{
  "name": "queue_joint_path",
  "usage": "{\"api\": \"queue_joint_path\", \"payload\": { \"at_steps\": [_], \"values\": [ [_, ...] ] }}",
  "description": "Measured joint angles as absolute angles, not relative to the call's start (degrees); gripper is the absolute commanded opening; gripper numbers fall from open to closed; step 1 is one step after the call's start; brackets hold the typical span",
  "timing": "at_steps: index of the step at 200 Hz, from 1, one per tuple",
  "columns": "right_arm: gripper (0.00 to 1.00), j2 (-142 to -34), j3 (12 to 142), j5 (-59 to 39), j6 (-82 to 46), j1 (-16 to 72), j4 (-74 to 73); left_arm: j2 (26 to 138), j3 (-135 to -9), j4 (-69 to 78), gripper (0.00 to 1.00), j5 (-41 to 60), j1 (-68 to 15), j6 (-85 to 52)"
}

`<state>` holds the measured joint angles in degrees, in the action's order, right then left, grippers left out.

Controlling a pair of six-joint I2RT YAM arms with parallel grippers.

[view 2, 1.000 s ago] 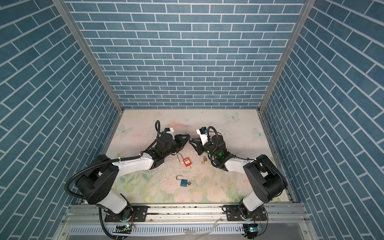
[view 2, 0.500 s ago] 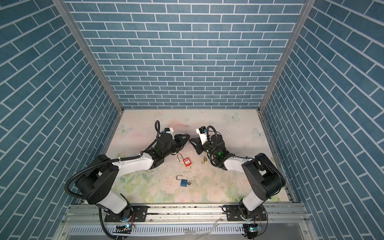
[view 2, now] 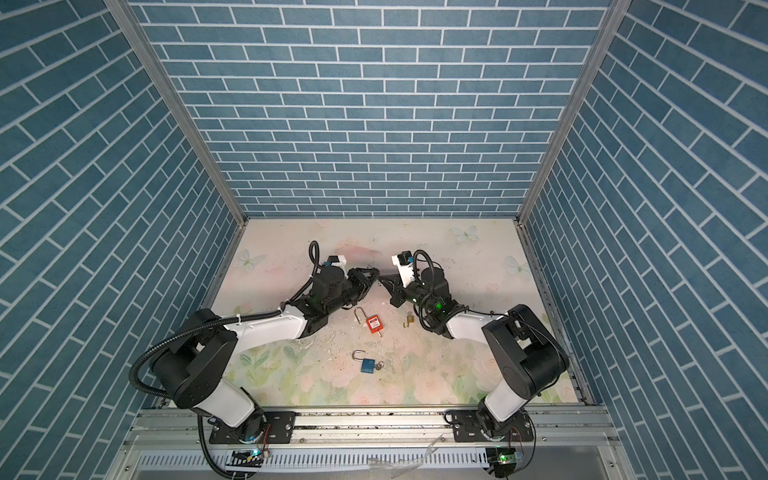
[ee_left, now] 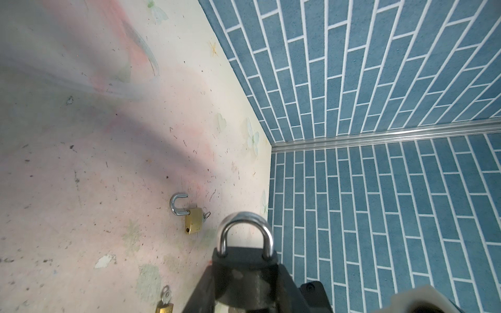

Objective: Lock with the key

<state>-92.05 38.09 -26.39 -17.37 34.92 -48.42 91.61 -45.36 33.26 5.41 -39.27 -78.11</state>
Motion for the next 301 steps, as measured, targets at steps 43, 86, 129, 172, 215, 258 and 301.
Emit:
{"api": "queue_joint_path", "payload": {
  "at_steps": [43, 86, 129, 172, 215, 258, 301],
  "values": [
    [0.0, -92.05, 38.09, -26.39, -17.69, 34.92, -48.42, 91.61, -45.36, 33.26, 0.0, 5.72, -38.98, -78.26],
    [0.0, -92.05, 38.04, -26.39, -17.74, 34.94, -48.49, 91.61, -45.36, 33.26, 0.0, 7.46, -37.95, -78.17],
    [0.0, -90.15, 33.15, -26.63, -17.74, 35.22, -48.6, 91.61, -45.56, 33.26, 0.0, 6.33, -33.67, -77.69],
    [0.0, -84.47, 27.97, -25.67, -17.76, 35.33, -47.37, 91.61, -47.86, 30.3, 0.0, 4.93, -30.24, -75.77],
    [0.0, -78.96, 27.0, -22.17, -17.74, 35.35, -43.46, 93.76, -60.95, 12.08, 0.0, 4.23, -30.17, -63.2],
    [0.0, -78.7, 27.77, -20.25, -17.74, 35.35, -38.22, 100.53, -71.79, -5.15, 0.0, 0.54, -31.24, -48.64],
    [0.0, -79.2, 28.93, -19.84, -17.74, 35.35, -35.99, 110.13, -75.94, -17.45, 0.0, -2.22, -32.69, -38.22]
  ]
}}
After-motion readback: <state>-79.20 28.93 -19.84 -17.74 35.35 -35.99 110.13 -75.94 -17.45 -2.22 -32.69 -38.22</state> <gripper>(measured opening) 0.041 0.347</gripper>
